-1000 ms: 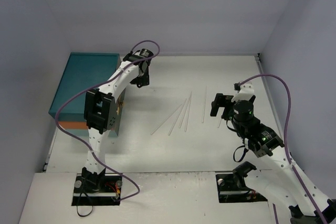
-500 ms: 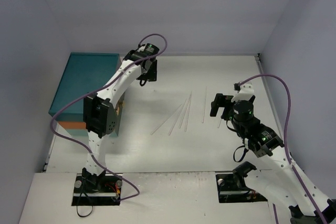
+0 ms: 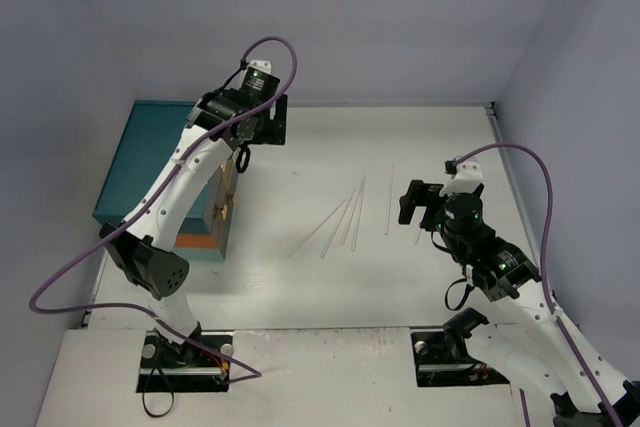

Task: Sort the eating utensils into containers

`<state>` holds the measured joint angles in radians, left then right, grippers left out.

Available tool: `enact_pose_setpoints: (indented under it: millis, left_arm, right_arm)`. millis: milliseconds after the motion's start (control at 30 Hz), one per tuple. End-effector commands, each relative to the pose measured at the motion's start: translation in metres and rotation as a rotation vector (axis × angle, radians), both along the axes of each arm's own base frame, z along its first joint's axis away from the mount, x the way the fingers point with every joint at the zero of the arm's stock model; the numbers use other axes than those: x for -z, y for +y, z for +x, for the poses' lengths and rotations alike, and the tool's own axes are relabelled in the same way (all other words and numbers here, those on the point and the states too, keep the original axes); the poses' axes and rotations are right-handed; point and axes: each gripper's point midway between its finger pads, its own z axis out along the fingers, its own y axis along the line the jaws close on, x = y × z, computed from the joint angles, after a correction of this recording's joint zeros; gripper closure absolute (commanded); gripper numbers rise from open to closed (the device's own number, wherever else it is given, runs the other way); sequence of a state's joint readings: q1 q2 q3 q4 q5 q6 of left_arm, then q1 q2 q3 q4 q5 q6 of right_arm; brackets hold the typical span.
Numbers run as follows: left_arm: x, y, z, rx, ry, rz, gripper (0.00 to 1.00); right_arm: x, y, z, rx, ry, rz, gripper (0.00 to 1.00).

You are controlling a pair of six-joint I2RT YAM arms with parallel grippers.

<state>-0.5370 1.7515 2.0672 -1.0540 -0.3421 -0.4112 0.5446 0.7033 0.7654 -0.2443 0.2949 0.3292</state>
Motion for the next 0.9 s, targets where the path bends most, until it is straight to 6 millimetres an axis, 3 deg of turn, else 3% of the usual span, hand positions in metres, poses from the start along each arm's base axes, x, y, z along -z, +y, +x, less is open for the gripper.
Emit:
enact_pose_setpoints:
  millis: [0,300,867]
  left_arm:
    - [0.010,0.024,-0.013,-0.007,0.047,0.079,0.15]
    - [0.037,0.049,-0.013,-0.056,0.109,0.155,0.15]
    - [0.072,0.051,-0.015,-0.053,0.206,0.184,0.15]
  right_arm:
    - [-0.011,0.008,0.007,-0.006,-0.032,0.046,0.00]
    - [-0.007,0.012,0.005,-0.017,-0.020,0.073,0.00]
    - [0.000,0.012,0.000,0.004,-0.006,0.129,0.00]
